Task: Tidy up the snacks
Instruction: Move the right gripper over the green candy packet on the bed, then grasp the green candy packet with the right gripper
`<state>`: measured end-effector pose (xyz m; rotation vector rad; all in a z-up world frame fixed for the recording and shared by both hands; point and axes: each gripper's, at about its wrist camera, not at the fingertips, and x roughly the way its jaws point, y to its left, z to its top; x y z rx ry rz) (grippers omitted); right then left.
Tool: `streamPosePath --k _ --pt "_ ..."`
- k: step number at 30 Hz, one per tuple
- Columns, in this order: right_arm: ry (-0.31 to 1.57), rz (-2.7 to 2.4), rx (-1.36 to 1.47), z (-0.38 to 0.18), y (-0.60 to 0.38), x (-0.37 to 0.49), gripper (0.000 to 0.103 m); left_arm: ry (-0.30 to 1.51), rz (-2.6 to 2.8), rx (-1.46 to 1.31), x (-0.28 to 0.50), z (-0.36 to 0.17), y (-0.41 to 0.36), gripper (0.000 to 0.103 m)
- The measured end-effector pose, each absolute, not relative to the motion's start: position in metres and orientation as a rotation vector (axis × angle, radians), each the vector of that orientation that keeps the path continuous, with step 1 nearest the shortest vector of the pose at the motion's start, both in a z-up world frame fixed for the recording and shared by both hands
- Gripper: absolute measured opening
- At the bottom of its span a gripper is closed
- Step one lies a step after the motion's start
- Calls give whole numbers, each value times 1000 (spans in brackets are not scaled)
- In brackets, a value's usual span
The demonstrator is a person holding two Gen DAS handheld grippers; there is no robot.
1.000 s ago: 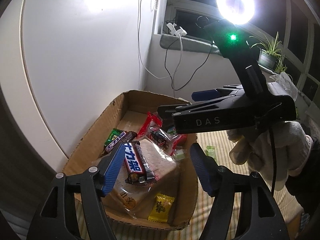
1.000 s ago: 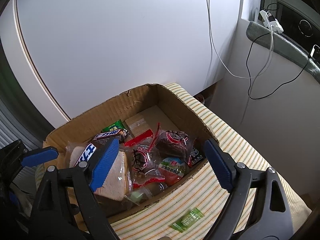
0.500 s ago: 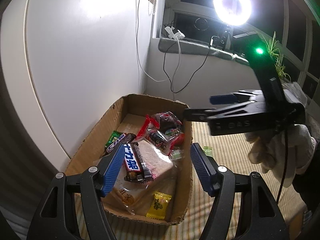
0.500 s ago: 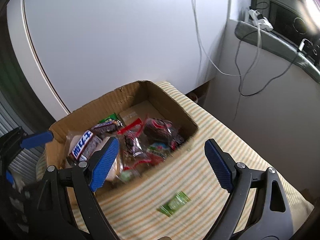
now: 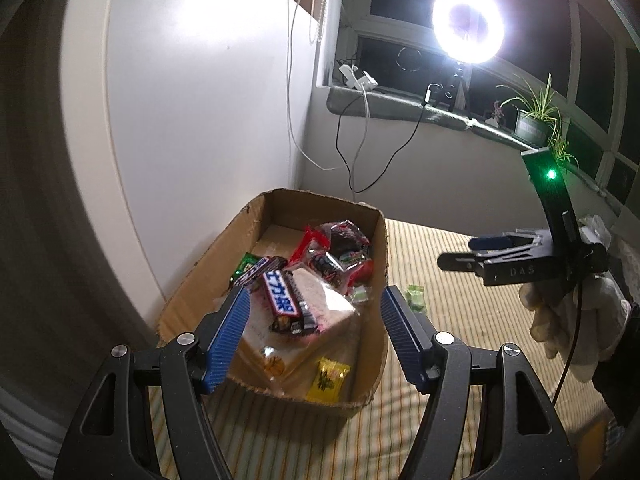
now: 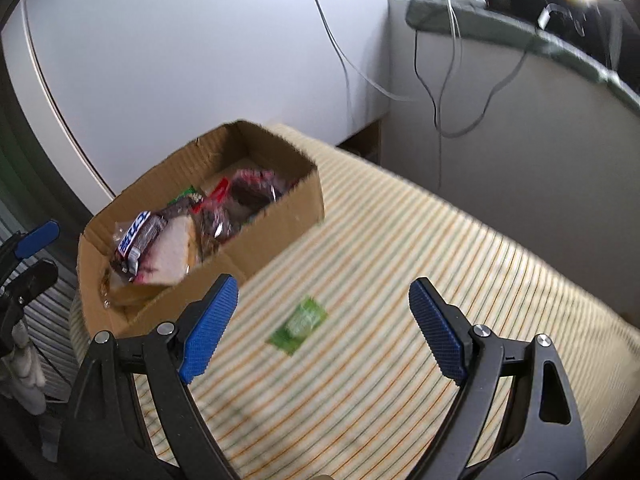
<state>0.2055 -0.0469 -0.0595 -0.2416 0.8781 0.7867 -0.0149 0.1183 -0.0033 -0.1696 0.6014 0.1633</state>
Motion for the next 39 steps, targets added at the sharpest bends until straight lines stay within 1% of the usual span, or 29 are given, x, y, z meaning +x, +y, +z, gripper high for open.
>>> streamPosePath --k 2,4,8,9,12,17,22,23,24,28,30,39 --pt "913 773 -230 -68 -50 204 90 611 169 -173 -21 -7 119 68" --pt "935 753 -221 -77 -52 202 86 616 177 -180 -27 -10 121 68" --pt "997 744 -207 -94 -50 202 69 627 197 -206 -40 -17 127 68" --pt "1013 744 -211 -98 -47 202 64 628 204 -211 -43 -18 129 68" --pt "1047 739 -218 -110 -38 202 54 633 221 -227 -51 -22 135 68" --pt "1074 739 -217 -121 -22 204 52 637 236 -241 -57 -25 142 68" --pt "1048 704 -277 -126 -5 204 52 634 237 -244 -59 -26 144 68" --pt "1042 699 -293 -127 -1 204 50 635 237 -245 -59 -27 144 68" --pt "1032 689 -317 -128 1 202 44 635 237 -246 -60 -28 145 68" --pt "990 660 -418 -130 8 195 33 638 237 -250 -58 -30 145 68" --pt "983 652 -434 -131 7 193 23 640 235 -248 -58 -30 144 68" --pt "986 673 -404 -130 -3 191 22 654 220 -232 -53 -33 139 68"
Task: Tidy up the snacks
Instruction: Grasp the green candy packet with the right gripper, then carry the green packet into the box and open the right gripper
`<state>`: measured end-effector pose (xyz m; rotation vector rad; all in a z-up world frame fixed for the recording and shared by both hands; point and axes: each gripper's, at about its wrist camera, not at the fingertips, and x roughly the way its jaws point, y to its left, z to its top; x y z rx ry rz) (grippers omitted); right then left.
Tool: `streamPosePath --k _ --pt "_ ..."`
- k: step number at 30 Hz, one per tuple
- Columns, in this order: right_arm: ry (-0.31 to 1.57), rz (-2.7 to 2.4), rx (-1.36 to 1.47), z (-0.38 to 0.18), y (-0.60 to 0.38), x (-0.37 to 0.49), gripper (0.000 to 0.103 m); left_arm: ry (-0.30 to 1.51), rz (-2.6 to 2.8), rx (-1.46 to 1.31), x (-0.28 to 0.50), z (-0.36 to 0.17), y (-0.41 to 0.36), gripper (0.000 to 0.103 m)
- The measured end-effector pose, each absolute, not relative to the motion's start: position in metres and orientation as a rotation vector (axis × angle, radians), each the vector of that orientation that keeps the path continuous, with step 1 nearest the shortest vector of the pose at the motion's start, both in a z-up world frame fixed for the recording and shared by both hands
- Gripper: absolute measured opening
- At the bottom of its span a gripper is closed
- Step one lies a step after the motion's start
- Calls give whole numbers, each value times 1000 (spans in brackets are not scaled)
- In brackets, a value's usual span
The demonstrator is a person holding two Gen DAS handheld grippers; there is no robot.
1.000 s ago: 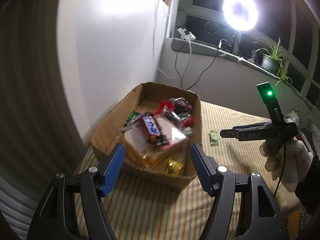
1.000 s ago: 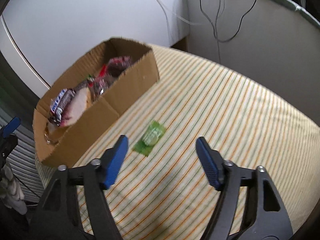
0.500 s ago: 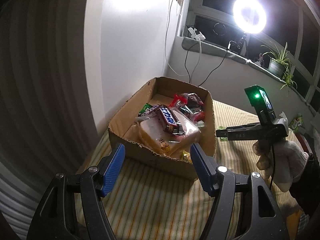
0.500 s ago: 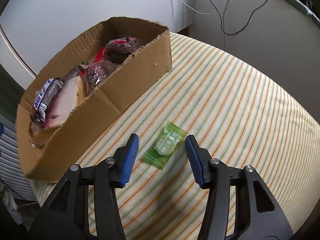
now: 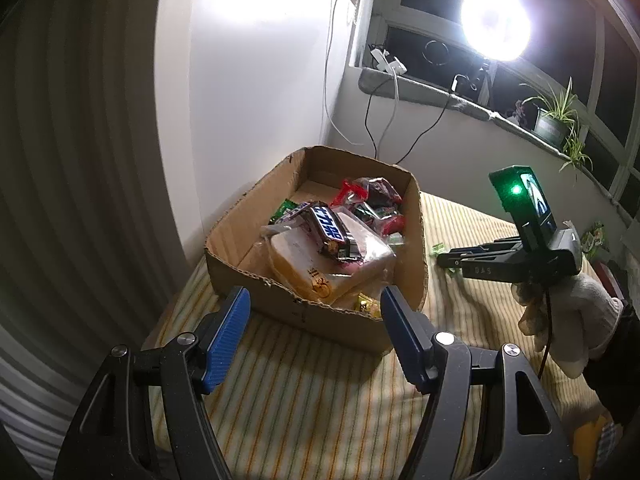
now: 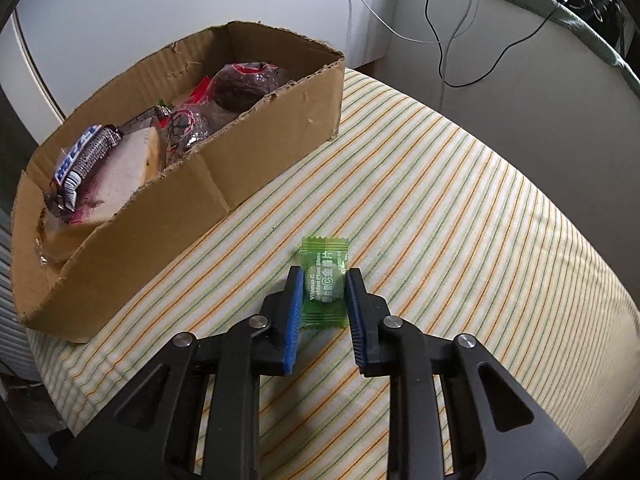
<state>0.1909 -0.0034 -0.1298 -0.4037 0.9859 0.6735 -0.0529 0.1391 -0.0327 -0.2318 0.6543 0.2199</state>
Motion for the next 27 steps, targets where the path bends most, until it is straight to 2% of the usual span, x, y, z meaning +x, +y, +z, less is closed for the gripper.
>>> streamPosePath --k 16,27 --pt "856 724 -321 -62 -28 170 22 663 213 -202 -48 -31 135 68" --pt "758 823 -323 -26 24 156 22 660 218 -199 -50 -30 138 68"
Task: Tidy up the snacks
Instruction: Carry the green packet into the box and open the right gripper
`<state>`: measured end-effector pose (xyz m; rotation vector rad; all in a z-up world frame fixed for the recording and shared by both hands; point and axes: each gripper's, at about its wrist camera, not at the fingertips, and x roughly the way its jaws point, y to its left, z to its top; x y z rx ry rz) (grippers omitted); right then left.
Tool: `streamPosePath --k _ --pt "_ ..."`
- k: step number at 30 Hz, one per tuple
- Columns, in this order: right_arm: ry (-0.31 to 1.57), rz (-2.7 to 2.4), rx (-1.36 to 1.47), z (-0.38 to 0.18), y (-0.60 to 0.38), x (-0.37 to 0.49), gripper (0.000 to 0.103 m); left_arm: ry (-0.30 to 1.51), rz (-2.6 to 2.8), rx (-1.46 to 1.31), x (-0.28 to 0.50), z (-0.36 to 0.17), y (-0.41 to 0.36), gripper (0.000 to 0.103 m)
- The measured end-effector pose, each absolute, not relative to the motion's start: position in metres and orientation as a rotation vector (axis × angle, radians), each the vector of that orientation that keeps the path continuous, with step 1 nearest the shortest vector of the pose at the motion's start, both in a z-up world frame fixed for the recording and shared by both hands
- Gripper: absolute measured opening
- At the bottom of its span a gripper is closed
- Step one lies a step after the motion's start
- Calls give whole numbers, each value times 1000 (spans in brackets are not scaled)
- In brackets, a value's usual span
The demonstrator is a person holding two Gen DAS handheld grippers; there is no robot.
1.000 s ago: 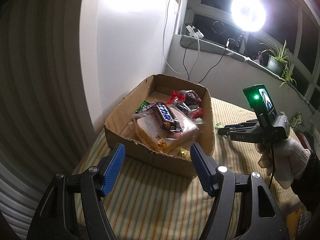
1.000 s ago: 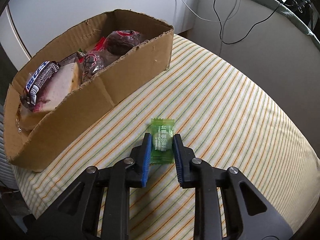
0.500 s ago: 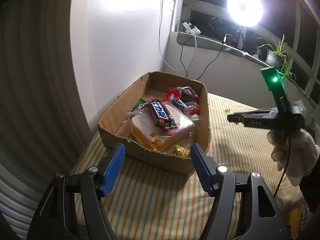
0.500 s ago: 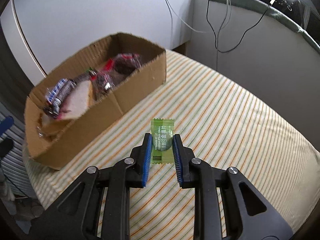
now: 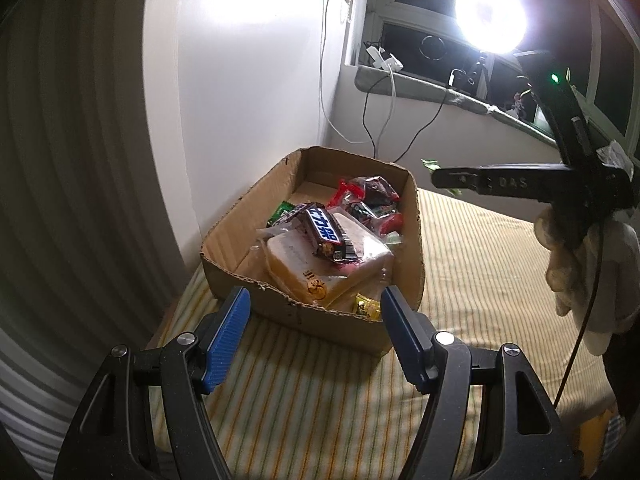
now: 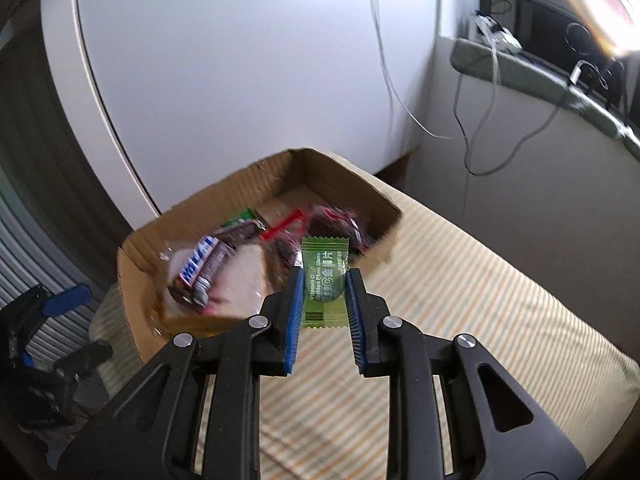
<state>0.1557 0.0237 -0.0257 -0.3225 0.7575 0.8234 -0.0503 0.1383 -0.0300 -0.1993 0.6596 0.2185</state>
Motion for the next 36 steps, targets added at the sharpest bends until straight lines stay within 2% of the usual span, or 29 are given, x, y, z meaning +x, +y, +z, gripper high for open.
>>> streamPosePath --k 12,31,32,34,36 --pt "789 872 -344 -42 72 164 22 659 222 -207 -50 -30 144 68" --pt "815 877 -370 -57 85 172 23 653 234 -209 -51 -30 147 68" --pt "816 875 -371 -57 85 172 25 653 234 -209 -51 -29 146 68" --pt "817 874 -372 -57 86 173 34 653 234 -208 -51 -30 147 68" --pt "807 870 -371 -56 86 172 48 654 234 -209 -50 -30 147 68"
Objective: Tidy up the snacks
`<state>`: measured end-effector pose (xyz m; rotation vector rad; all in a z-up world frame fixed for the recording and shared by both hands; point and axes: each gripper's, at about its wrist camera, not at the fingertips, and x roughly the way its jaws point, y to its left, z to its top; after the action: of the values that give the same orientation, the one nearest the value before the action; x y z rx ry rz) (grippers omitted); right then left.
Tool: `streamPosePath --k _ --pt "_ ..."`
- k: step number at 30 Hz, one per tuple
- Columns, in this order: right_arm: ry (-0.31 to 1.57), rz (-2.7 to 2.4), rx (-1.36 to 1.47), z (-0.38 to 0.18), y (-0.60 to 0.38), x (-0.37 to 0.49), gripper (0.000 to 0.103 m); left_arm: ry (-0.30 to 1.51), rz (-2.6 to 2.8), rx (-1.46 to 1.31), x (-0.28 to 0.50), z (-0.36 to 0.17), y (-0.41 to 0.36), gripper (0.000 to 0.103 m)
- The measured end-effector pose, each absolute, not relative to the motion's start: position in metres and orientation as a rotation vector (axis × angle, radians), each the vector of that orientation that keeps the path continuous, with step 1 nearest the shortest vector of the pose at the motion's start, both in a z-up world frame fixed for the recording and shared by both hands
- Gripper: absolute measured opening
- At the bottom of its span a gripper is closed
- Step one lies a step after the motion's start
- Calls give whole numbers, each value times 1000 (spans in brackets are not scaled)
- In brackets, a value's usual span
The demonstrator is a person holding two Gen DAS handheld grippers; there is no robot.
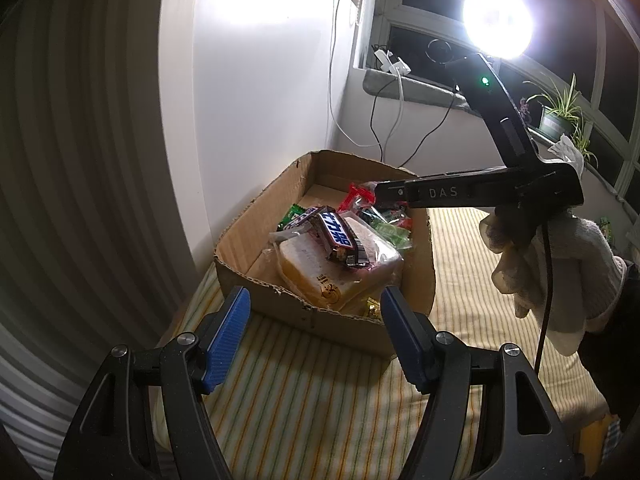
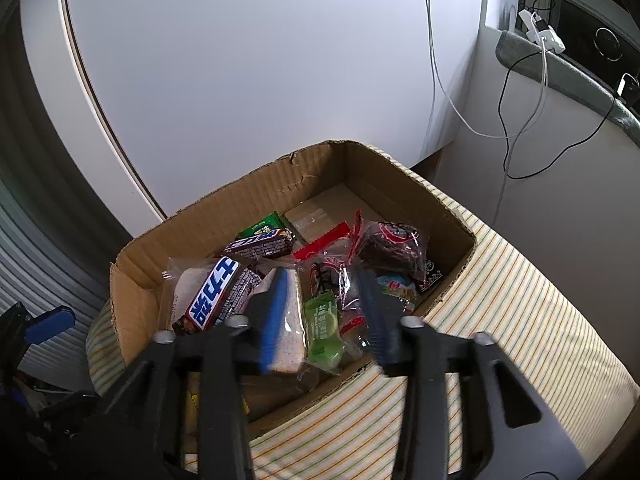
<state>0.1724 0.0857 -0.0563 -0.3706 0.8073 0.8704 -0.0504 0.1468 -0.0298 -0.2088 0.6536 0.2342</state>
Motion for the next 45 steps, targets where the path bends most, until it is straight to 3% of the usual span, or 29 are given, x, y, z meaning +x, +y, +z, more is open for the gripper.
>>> streamPosePath --k 4,8,11,35,38,43,45 --pt "801 870 -374 -56 86 172 52 652 234 -211 -50 -30 147 68" --pt "764 847 -387 -55 85 167 81 652 235 -210 -50 -30 147 68" --pt "730 827 -393 -51 83 162 89 650 237 -210 -51 -29 147 68" --pt "608 783 -365 -19 44 119 90 639 281 -212 -51 -19 143 68" --pt "603 777 -341 -18 38 115 101 637 287 -209 -49 -19 141 68" --pt "570 754 -327 -15 29 104 102 637 295 -205 -46 -18 139 70" --pt "569 754 -314 -14 25 100 103 632 298 -201 -46 -17 137 77"
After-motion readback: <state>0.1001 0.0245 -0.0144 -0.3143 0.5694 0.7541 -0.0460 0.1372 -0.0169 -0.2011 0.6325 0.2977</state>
